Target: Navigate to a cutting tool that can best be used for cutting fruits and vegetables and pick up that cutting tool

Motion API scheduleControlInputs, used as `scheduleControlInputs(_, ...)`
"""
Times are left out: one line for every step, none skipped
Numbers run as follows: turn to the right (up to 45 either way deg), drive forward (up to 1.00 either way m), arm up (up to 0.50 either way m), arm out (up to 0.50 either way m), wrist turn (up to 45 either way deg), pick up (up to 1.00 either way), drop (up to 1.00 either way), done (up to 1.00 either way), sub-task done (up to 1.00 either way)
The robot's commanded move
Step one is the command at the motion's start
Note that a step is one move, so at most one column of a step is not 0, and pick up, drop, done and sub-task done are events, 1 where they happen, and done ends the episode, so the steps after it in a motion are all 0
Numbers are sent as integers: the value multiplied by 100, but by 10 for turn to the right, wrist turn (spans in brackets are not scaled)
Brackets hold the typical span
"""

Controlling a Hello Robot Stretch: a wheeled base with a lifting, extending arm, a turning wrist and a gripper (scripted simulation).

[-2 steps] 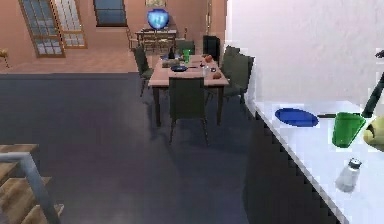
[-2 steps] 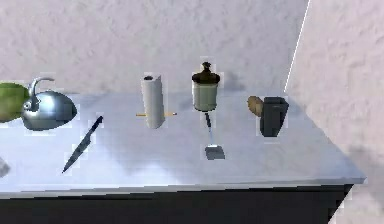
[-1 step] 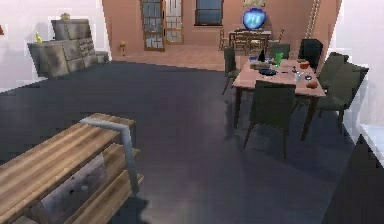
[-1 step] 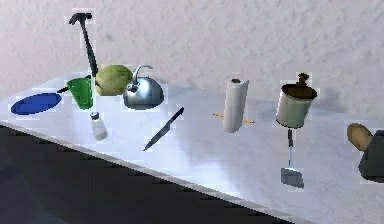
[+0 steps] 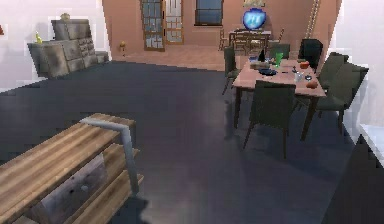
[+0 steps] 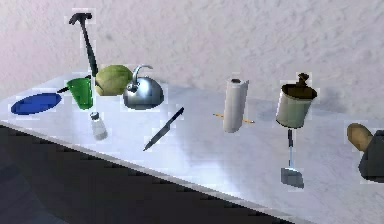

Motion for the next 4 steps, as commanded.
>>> scheduleControlInputs(0, 0, 38, 0, 0, 0, 0, 0, 0)
scheduleControlInputs(0, 0, 0, 24, 0, 0, 0, 0, 0)
scheduleControlInputs(0, 0, 0, 0, 450, 0, 0, 0, 0)
scheduleControlInputs(0, 0, 0, 0, 450, 0, 0, 0, 0)
